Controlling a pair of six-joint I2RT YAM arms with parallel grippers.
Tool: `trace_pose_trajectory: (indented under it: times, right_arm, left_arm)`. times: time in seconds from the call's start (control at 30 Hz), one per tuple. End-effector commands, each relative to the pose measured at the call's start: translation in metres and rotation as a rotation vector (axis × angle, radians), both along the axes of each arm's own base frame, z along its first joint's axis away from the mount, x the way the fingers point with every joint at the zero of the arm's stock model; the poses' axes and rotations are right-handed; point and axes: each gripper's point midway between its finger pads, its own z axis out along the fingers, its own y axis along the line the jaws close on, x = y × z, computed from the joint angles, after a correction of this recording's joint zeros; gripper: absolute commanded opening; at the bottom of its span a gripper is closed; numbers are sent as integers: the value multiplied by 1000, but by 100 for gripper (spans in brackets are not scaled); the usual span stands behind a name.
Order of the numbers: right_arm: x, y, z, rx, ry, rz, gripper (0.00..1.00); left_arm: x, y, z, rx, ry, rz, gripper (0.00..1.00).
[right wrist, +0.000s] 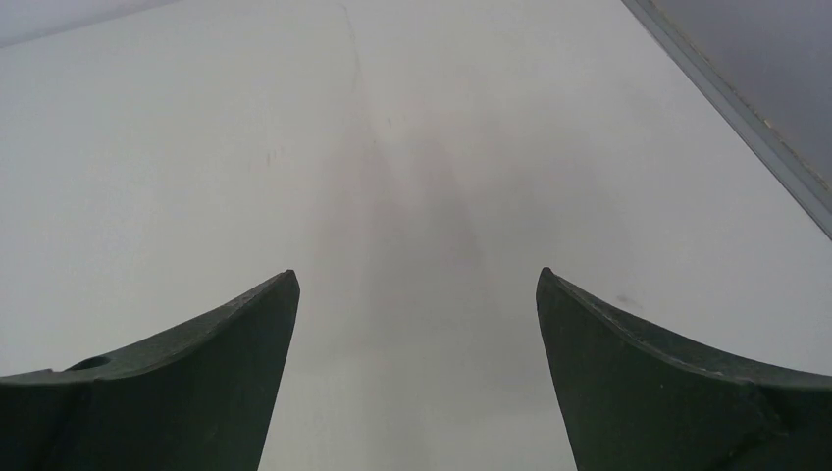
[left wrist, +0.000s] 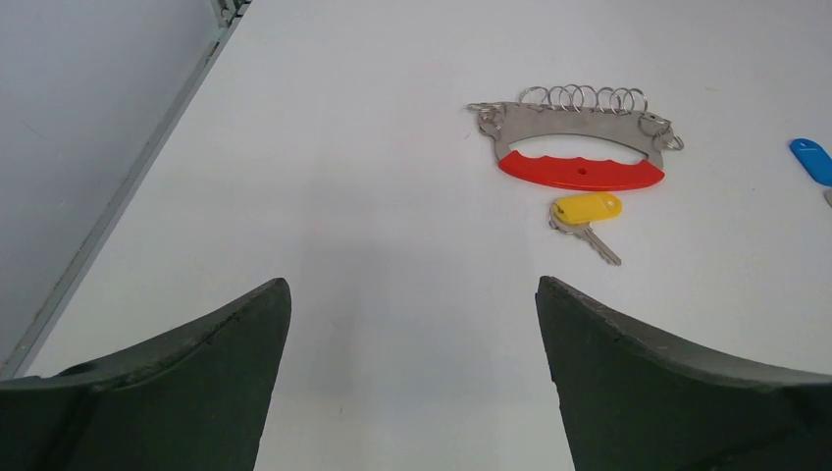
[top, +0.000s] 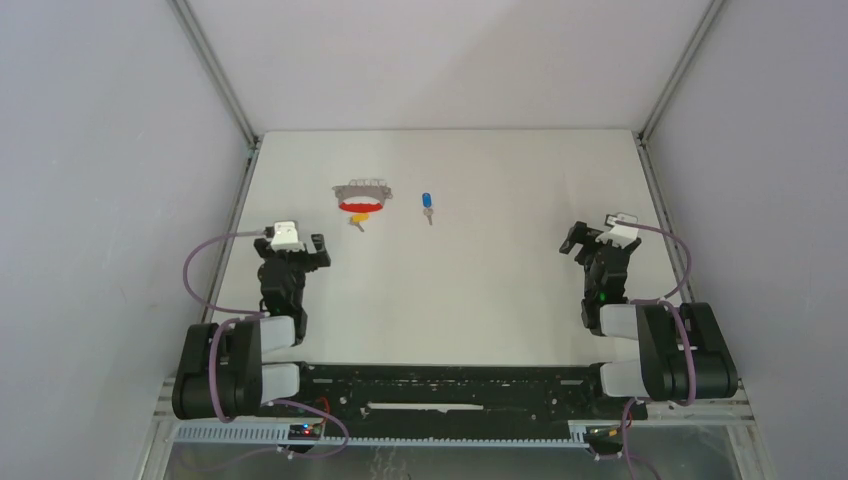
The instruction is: Put the keys on the keyring
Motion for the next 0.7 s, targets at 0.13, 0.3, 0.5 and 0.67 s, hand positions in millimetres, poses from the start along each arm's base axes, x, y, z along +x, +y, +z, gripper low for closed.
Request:
trace_pose_trajectory:
  times: [0.13,0.3,0.5,0.67]
  right_arm:
    - [5,-1,10,-13,-30,-2,100]
    - [0,1,20,-43,-52,-26,100]
    - [-3,14,80,0,-84,-117,100]
    - [-2,44,134,542,-276,191,100]
  left_arm:
    - [11,5,28,4,-86,23,100]
    - [18,11,39,-4,-43,42,100]
    - [27,5,77,37,263,-27,100]
    - [19,-25,101,72,349,-195,100]
